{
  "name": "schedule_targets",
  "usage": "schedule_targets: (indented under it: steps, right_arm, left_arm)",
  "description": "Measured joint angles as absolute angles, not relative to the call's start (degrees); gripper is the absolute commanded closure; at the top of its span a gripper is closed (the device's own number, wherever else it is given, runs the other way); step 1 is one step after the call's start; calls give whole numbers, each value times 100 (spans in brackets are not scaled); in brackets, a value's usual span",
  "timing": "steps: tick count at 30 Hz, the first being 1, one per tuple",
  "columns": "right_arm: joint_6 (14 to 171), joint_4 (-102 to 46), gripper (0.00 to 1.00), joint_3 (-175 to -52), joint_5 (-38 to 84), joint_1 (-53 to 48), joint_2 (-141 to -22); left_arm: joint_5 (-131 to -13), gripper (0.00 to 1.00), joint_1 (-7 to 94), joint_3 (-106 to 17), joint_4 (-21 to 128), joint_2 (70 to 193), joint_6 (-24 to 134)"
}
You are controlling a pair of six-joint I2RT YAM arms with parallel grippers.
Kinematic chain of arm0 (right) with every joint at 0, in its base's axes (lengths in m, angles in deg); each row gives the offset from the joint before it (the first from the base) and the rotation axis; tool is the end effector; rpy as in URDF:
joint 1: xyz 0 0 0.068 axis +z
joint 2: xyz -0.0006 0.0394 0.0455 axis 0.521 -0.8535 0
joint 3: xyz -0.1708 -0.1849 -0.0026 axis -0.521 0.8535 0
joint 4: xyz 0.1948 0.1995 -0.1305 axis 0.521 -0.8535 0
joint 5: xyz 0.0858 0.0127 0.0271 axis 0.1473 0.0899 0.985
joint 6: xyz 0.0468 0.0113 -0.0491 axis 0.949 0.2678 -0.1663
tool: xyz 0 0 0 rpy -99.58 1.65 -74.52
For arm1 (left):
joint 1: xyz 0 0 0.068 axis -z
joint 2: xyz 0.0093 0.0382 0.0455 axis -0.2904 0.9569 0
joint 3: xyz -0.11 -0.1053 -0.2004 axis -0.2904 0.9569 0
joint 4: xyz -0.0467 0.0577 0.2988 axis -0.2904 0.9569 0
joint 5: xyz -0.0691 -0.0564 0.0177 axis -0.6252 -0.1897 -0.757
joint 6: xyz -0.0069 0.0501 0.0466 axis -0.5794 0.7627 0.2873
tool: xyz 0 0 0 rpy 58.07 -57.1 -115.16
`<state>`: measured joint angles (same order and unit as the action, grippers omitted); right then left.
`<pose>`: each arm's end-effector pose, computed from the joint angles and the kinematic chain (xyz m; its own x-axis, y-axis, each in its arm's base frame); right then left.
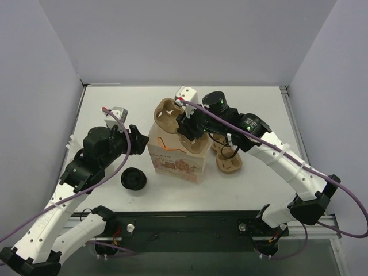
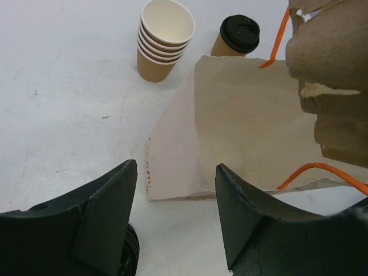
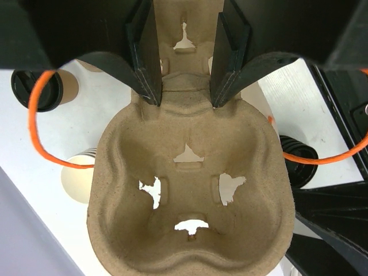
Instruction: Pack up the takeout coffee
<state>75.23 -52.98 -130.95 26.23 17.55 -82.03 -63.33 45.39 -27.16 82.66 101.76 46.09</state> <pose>0.2446 0.2969 0.4398 -0.0005 -0.2713 -0.9625 -0.8748 0.4663 -0.1310 0.2247 -0.1215 0.3535 -0.4190 -0.1702 -0.8919 0.3440 0.8793 -0.3294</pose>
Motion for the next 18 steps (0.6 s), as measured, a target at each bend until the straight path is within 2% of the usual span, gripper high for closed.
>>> schedule_targets:
  steps: [18]
  right_arm:
    - [7433,-6050,65,-12940,2723,1781,-8977]
  left_arm:
    - [-5721,33,4539,-2943,8957,10071,4204]
